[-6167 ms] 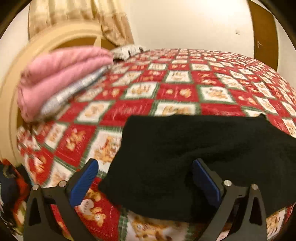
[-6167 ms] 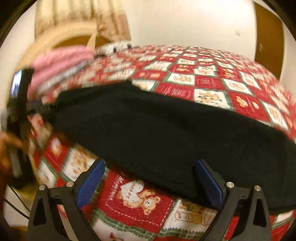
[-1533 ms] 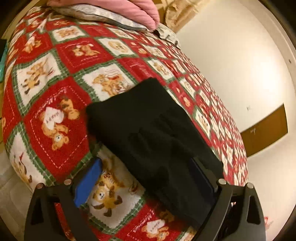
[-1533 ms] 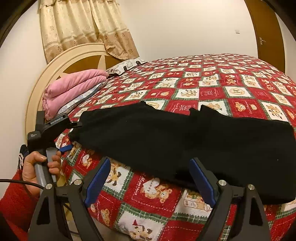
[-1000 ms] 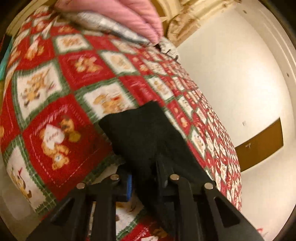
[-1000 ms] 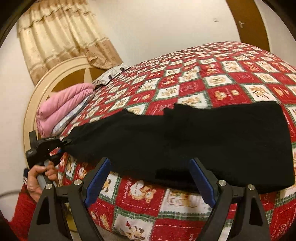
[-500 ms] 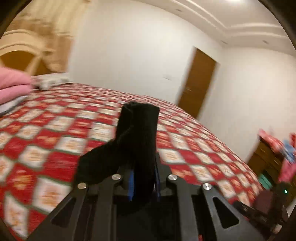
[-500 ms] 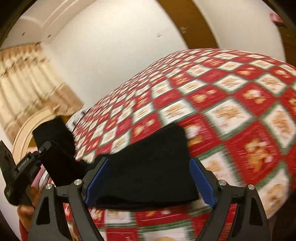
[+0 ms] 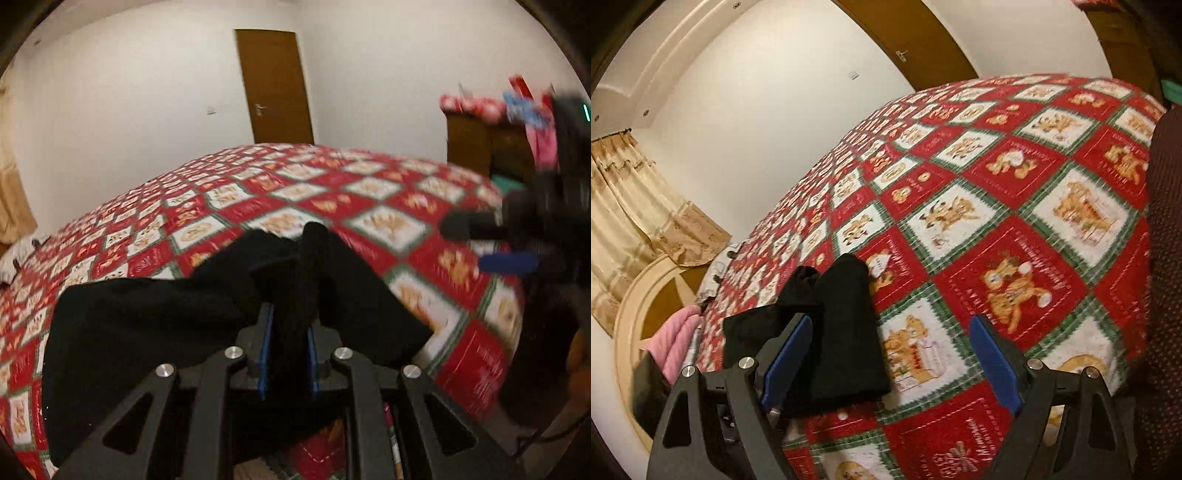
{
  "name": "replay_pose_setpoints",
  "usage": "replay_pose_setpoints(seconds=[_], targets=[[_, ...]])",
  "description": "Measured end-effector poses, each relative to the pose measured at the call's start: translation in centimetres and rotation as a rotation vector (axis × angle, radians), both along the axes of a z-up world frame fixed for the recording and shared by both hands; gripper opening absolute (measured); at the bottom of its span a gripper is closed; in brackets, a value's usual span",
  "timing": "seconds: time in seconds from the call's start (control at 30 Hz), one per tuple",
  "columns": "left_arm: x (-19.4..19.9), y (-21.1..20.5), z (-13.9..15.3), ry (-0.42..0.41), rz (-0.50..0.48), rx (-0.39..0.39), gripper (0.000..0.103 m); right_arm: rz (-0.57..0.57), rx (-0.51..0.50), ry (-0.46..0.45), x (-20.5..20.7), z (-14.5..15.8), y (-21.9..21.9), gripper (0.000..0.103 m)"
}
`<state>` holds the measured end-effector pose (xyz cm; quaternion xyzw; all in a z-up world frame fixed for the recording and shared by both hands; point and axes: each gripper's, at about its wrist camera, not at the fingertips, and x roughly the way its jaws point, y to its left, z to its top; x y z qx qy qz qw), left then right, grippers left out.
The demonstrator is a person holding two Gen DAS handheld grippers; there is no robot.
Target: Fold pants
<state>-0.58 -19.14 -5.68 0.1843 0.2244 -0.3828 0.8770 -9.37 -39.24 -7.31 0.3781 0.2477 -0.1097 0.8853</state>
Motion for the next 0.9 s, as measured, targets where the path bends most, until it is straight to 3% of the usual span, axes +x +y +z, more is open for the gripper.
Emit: replay_pose_setpoints(seconds=[0.13,0.23,0.43,0.57,0.6,0.63,0.67,0.73,0.9], targets=[[-1.0,0.1,-0.4,-0.071,-0.049,0.048,0.017,0.098,0.102,-0.091,1.8,0.7,-0.3,0.088],[-2.1,0.6,-0.8,-0.106,-0.094,0.084,0.017,0.212,0.098,-0.125,4.8,1.6,-0.2,0.088],[-3.1,0.8,-1.6,-0.128,-0.116,0.116,0.017,0.439,0.033,-0.042,13.1,1.0,2.0,0.088],[-3.1,0.8,-1.4,-0.124,-0.117,0.119,0.018,0.464,-0.066,0.037,15.8,-0.1,4.1,0.087],[-3.1,0.9,-1.3,-0.123,-0.116,0.117,0.019,0.465,-0.092,0.037,15.7,0.0,4.4,0.076],[-3.1,0.9,-1.3,-0.122,-0.114,0.115,0.021,0.473,-0.127,0.046,15.5,0.2,4.7,0.057],[-3.1,1.0,-1.3,-0.119,-0.112,0.112,0.022,0.470,-0.157,0.061,15.3,0.3,4.8,0.051],[-3.0,0.8,-1.3,-0.112,-0.111,0.109,0.023,0.486,-0.153,0.051,14.8,0.3,4.6,0.042],[-3.4,1.3,-0.9,-0.089,-0.107,0.101,0.023,0.503,-0.111,0.055,15.1,-0.4,4.0,0.042]])
